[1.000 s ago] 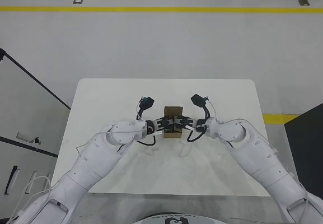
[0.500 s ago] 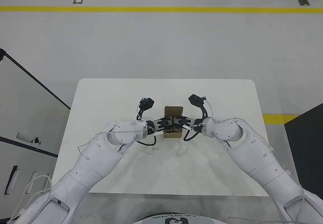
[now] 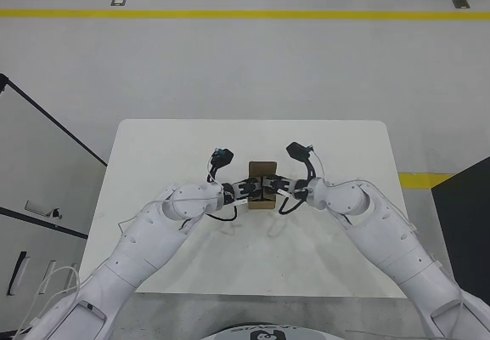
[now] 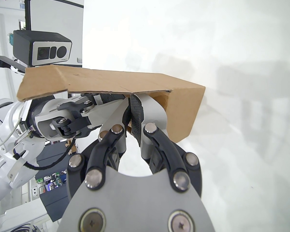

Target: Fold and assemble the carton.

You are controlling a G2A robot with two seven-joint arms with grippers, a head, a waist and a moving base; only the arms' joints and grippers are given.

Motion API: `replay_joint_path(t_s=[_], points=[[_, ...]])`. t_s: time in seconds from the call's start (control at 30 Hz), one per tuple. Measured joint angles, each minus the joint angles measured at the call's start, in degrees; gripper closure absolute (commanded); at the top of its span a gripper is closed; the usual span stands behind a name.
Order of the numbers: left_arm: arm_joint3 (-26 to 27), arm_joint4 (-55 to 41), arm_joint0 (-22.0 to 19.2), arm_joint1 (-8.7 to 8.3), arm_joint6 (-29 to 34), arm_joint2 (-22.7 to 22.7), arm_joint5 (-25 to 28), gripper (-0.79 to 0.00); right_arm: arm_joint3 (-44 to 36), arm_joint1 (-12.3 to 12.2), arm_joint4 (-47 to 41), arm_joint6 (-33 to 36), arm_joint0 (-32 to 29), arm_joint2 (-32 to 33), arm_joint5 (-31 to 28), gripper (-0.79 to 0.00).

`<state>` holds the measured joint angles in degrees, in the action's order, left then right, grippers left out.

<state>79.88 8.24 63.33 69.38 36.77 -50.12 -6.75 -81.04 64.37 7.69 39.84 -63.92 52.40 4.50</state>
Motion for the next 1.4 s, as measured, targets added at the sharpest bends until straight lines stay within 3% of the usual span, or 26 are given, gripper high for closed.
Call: replay_joint_path(t_s=[1.4], points=[[-1.11,0.95,0.4,0.78,1.22,-1.12,0.44,0.0,1.18,0.94,1.08,0.68,-0.61,1.31,-0.06,0.0]])
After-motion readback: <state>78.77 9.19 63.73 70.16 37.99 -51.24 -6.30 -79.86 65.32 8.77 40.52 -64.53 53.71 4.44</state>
